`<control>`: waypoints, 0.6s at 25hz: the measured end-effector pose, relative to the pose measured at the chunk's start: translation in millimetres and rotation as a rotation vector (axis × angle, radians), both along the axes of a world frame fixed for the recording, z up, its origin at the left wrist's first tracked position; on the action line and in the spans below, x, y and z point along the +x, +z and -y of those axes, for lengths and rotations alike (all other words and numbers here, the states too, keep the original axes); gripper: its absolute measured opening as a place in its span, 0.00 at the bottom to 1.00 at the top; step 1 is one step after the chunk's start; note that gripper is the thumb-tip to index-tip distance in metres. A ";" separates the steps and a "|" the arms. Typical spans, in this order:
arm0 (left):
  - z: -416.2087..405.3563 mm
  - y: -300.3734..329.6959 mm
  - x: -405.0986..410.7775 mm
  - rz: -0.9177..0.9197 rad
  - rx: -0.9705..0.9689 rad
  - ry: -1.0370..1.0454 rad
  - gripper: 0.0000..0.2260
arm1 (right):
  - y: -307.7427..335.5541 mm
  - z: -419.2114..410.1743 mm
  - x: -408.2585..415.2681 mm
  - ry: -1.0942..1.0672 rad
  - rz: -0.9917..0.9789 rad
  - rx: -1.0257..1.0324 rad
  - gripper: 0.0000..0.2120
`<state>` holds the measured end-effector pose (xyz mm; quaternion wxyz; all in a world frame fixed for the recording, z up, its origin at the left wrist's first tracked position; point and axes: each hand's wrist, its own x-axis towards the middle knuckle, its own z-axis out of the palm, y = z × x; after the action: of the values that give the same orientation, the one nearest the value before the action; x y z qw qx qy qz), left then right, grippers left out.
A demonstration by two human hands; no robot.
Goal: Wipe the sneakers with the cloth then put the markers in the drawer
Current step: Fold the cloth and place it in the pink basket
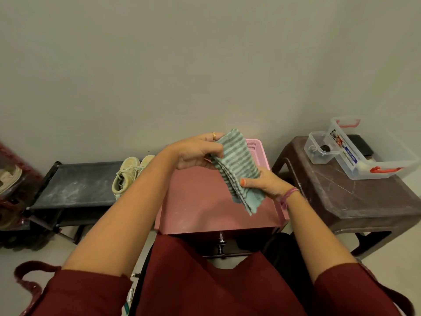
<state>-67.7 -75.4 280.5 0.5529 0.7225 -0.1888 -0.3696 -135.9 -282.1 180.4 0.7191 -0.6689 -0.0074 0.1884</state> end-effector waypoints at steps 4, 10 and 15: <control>5.8 -14.1 32.0 -0.051 -0.064 0.137 0.23 | -28.3 6.8 -7.4 -0.074 -0.119 0.143 0.22; 50.4 -99.8 69.1 -0.385 -0.285 0.649 0.29 | -71.6 -1.7 -9.6 -0.504 -0.180 0.336 0.23; 98.2 -165.3 96.4 -0.574 -0.378 0.943 0.10 | -83.1 -1.0 17.7 -0.770 -0.184 0.172 0.17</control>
<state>28.7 -173.7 115.1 0.8061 0.4881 0.2481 -0.2244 -118.2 -281.2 97.3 0.7882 -0.5403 0.2924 -0.0370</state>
